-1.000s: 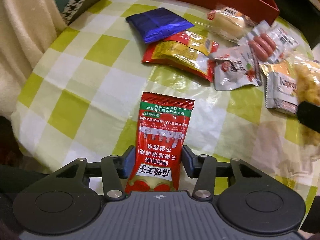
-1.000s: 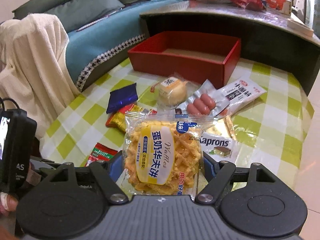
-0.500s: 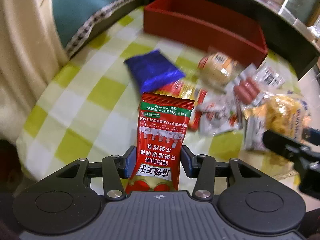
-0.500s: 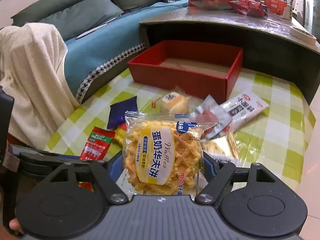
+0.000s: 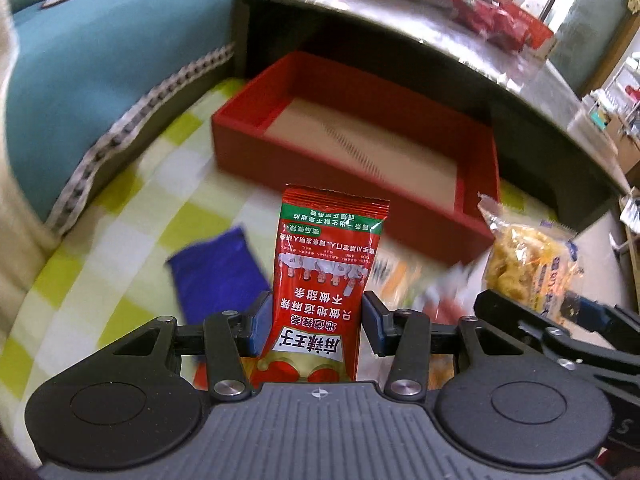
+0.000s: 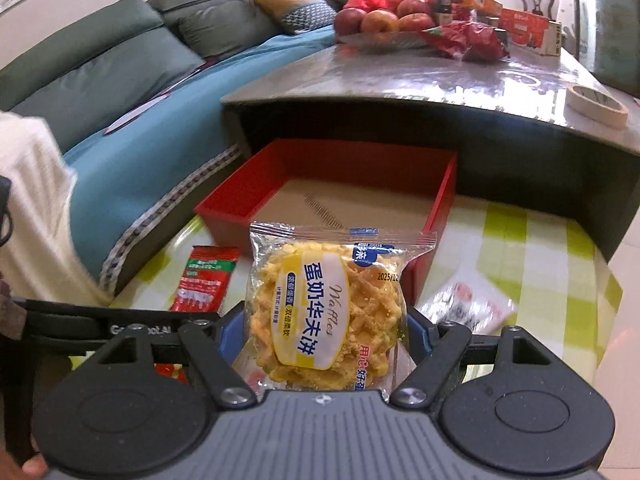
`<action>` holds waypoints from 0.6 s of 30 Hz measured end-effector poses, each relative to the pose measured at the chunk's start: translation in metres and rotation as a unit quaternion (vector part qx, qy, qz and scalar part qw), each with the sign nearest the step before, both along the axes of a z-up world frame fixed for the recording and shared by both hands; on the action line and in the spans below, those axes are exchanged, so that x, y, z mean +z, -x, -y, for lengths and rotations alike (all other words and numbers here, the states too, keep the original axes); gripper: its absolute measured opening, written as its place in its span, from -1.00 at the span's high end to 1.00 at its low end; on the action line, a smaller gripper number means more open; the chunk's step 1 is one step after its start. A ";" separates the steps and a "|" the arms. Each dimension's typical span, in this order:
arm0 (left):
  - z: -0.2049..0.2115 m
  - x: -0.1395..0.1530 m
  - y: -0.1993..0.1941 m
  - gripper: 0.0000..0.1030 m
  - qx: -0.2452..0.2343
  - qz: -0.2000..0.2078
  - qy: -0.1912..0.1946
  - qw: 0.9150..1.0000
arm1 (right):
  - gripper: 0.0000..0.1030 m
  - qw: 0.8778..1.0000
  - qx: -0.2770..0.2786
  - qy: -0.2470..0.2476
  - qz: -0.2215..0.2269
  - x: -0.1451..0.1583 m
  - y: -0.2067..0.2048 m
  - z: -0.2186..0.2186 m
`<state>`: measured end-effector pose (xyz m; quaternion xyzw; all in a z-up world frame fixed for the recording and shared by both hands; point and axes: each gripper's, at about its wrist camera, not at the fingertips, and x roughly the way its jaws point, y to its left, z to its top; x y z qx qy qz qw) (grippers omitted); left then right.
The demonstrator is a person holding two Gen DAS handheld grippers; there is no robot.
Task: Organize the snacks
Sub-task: 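Carry both packets into the red tray and open both tools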
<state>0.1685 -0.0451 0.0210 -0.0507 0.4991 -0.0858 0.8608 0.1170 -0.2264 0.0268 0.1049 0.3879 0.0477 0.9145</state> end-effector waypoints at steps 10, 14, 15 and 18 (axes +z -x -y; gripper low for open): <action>0.025 0.013 -0.078 -0.07 0.004 0.031 0.006 0.999 | -0.54 1.000 -0.021 0.008 0.019 0.008 -0.073 0.020; 0.033 0.012 -0.105 -0.07 0.006 0.041 0.001 0.999 | -0.54 0.999 -0.028 0.014 0.014 0.000 -0.095 0.025; 0.036 0.012 -0.112 -0.07 0.005 0.042 0.001 0.999 | -0.54 0.999 -0.028 0.015 0.010 -0.003 -0.101 0.027; 0.042 0.008 -0.126 -0.07 0.003 0.047 -0.005 0.999 | -0.54 0.999 -0.031 0.018 0.004 -0.010 -0.114 0.029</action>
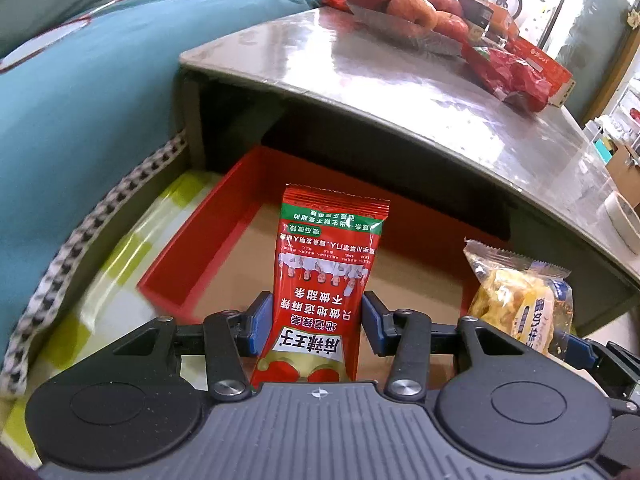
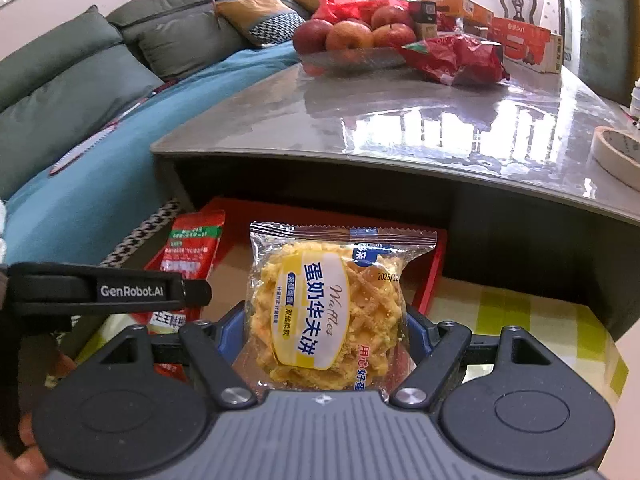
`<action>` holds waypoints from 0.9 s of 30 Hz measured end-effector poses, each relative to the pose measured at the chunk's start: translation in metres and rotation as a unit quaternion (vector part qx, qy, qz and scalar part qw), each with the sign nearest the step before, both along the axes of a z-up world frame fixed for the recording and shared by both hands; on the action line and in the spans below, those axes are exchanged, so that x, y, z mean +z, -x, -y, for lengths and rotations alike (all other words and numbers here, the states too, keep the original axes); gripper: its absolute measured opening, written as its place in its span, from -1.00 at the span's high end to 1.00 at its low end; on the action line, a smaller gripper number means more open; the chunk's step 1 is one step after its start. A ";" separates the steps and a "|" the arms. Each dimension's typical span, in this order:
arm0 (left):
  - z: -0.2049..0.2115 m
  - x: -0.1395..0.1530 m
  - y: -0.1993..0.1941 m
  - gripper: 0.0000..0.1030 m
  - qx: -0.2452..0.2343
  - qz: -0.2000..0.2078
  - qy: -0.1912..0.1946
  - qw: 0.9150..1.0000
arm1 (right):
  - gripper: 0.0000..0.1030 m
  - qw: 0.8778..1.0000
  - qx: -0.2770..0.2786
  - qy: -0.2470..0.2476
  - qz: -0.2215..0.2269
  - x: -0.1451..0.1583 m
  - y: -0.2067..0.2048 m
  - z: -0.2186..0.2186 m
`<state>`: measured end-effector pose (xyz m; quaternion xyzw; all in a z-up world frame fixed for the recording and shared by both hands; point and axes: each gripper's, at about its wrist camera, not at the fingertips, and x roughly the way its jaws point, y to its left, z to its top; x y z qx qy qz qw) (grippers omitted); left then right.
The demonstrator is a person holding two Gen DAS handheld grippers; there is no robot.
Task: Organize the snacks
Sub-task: 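Carry both packets into the red tray and open both tools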
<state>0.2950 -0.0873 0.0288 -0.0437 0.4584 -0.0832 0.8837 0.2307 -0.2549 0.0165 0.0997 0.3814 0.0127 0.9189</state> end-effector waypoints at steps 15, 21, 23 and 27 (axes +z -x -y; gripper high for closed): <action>0.015 -0.044 -0.040 0.11 -0.007 -0.031 -0.024 0.999 | -0.55 0.999 0.010 0.020 -0.033 -0.040 -0.037 -0.008; 0.010 -0.048 -0.039 0.04 0.002 -0.036 -0.035 0.999 | -0.56 0.999 0.012 0.027 -0.031 -0.043 -0.041 -0.005; 0.009 -0.044 -0.037 -0.10 0.004 -0.029 -0.038 0.999 | -0.57 0.999 0.009 0.027 -0.028 -0.041 -0.039 -0.003; 0.005 -0.033 -0.031 -0.22 0.005 -0.023 -0.030 0.999 | -0.58 0.999 -0.001 0.031 -0.021 -0.032 -0.032 0.001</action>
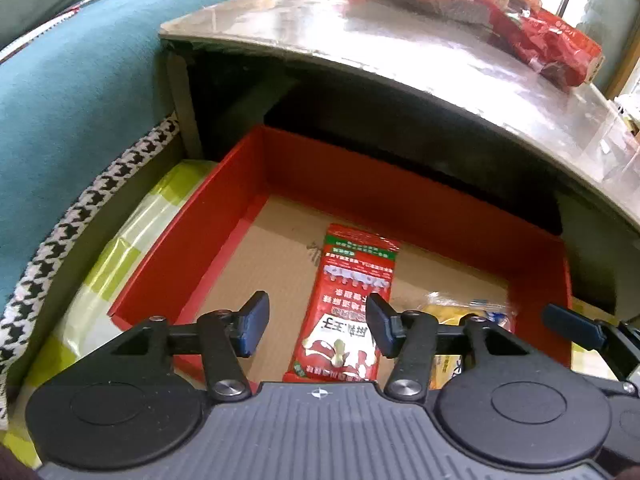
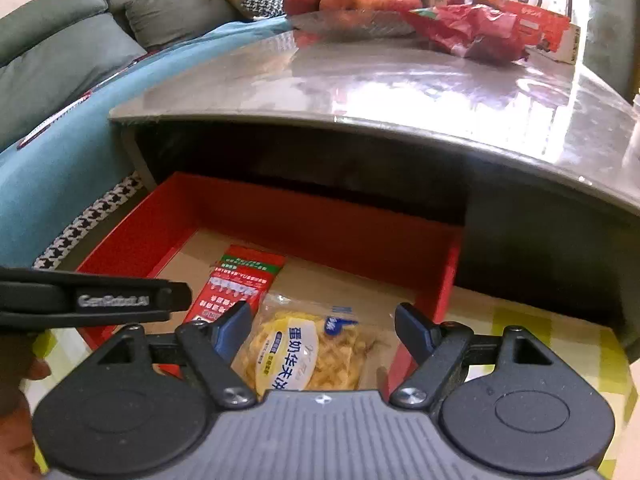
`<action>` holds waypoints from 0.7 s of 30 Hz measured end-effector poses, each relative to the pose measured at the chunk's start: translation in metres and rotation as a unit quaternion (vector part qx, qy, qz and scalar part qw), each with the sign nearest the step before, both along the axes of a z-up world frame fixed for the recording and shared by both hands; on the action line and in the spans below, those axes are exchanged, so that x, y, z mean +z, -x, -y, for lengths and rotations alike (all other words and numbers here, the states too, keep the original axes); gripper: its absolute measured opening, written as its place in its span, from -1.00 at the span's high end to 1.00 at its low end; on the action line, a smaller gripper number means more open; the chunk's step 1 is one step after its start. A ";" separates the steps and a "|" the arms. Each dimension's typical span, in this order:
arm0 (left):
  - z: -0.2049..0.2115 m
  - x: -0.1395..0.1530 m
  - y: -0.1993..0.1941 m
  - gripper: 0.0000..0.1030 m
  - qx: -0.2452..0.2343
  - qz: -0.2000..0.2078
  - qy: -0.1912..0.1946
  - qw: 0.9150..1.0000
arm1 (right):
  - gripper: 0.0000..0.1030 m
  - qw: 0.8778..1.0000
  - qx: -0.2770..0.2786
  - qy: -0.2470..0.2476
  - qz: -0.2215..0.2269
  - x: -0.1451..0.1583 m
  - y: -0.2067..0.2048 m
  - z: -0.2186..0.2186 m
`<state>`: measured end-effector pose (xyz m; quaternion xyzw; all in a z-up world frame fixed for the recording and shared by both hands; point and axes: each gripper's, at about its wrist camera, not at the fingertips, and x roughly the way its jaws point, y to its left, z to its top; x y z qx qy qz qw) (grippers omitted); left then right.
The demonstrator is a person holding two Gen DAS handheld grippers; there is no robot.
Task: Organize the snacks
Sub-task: 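Carry both packets into the red tray and open both tools, then grasp the blue foil packet with the left tool while the right tool reaches the bun pack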
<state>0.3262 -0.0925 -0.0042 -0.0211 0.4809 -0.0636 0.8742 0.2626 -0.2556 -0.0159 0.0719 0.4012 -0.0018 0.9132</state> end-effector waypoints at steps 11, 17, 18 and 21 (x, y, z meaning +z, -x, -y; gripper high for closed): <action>-0.038 0.026 0.046 -0.42 0.025 0.004 0.009 1.000 | -0.60 0.999 0.025 -0.010 0.020 0.029 0.043 -0.018; -0.062 0.022 0.072 -0.46 0.047 -0.013 0.007 0.999 | -0.60 0.999 0.041 -0.010 0.014 0.032 0.067 -0.031; -0.065 0.020 0.076 -0.46 0.051 -0.018 0.006 0.999 | -0.60 0.999 0.043 -0.011 0.013 0.031 0.070 -0.031; -0.074 0.010 0.084 -0.47 0.065 -0.036 0.003 0.997 | -0.60 0.998 0.055 -0.014 0.007 0.031 0.080 -0.039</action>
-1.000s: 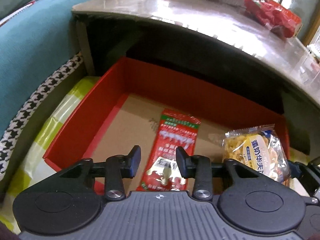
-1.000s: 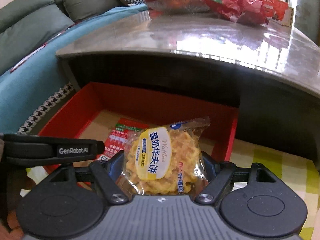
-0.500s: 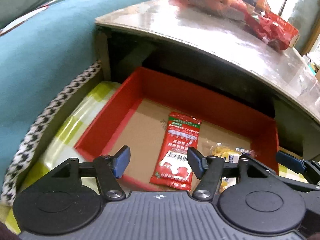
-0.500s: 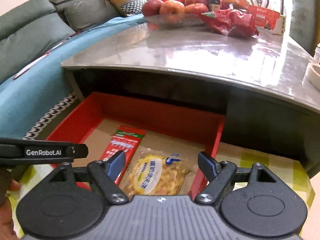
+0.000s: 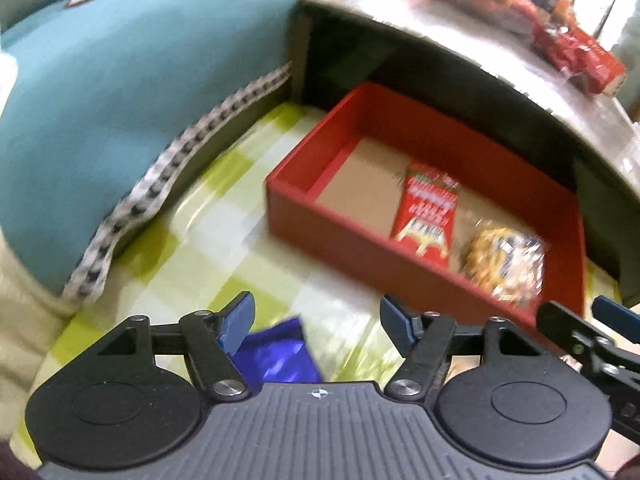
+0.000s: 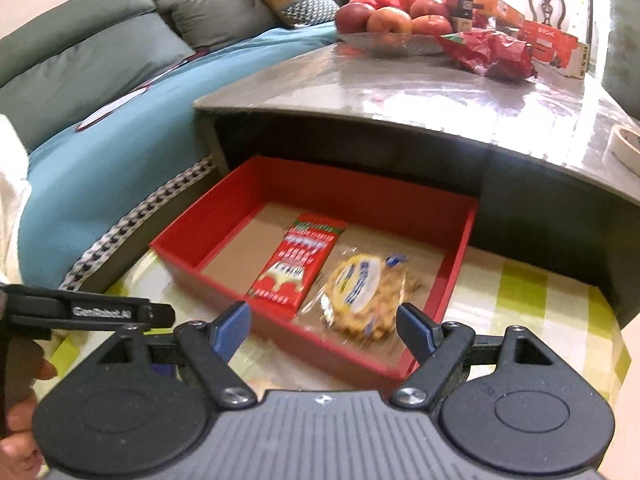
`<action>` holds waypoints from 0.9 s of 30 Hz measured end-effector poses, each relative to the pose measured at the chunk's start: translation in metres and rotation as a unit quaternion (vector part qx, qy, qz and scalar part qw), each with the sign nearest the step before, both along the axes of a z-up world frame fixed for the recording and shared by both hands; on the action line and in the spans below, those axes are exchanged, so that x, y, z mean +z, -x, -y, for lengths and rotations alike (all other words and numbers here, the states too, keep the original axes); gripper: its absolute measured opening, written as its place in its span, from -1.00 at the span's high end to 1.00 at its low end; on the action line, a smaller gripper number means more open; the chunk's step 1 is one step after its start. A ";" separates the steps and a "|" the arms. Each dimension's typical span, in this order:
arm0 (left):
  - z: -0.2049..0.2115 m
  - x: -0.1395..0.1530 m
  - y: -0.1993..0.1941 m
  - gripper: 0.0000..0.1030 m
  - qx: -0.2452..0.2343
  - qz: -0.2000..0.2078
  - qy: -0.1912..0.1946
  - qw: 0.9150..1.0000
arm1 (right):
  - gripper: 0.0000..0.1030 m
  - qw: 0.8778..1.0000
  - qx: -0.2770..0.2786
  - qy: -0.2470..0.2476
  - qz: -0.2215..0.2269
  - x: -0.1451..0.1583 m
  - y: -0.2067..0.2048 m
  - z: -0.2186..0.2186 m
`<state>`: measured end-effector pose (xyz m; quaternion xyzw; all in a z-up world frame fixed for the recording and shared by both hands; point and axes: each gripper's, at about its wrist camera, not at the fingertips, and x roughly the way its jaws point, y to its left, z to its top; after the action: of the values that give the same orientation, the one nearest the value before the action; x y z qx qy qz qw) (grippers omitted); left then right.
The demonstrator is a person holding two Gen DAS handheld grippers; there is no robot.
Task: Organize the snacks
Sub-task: 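Grasp the blue foil packet with the left tool while the right tool reaches the bun pack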
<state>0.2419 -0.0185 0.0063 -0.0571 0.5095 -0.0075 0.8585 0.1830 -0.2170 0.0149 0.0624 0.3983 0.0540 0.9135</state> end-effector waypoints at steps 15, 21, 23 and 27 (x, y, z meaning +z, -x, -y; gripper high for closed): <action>-0.027 -0.047 0.011 -0.67 0.080 -0.086 0.030 0.993 | -0.65 0.999 0.038 0.006 -0.032 -0.014 0.020 -0.017; -0.022 -0.056 0.008 -0.64 0.092 -0.096 0.015 0.991 | -0.65 0.998 0.039 0.008 -0.045 -0.019 0.018 -0.016; -0.021 -0.055 0.010 -0.54 0.092 -0.095 0.004 0.991 | -0.65 0.998 0.038 0.004 -0.052 -0.021 0.016 -0.015; -0.026 -0.052 0.015 -0.47 0.089 -0.094 0.008 0.992 | -0.66 0.997 0.031 -0.007 -0.070 -0.025 0.011 -0.016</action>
<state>0.2265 0.0073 -0.0462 -0.1095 0.5805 0.0703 0.8038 0.1723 -0.2013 -0.0105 0.0601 0.4626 0.0811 0.8808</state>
